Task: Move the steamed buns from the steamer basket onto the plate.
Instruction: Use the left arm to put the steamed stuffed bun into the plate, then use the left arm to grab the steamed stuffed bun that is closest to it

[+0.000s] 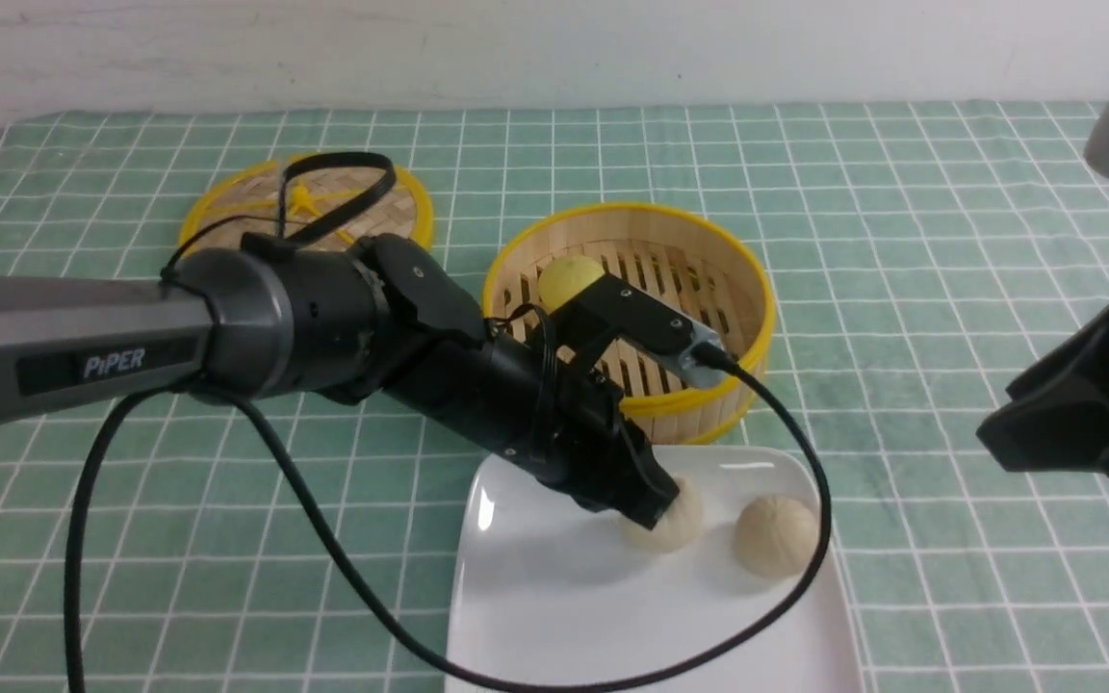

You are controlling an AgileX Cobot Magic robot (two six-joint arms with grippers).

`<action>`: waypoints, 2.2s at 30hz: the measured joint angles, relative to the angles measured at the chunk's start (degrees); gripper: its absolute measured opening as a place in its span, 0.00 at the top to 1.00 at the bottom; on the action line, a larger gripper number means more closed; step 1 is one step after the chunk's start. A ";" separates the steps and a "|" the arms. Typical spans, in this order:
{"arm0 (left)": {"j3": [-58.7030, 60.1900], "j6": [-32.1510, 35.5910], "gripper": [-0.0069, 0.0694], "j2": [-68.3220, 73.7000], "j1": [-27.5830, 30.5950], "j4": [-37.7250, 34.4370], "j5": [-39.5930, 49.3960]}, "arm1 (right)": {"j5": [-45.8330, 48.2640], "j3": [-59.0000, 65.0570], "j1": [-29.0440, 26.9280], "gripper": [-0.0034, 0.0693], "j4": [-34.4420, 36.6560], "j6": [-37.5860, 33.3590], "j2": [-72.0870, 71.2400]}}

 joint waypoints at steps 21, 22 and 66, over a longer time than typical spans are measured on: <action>0.00 0.07 0.40 0.00 0.00 1.74 4.95 | 0.12 0.00 0.00 0.58 0.88 0.00 0.00; 0.00 0.07 0.37 -0.06 0.00 2.22 4.52 | 0.12 0.00 0.00 0.58 0.88 0.00 0.00; -27.32 -38.14 0.35 7.88 11.28 27.19 -2.96 | 3.98 0.00 0.00 0.58 4.21 0.20 0.00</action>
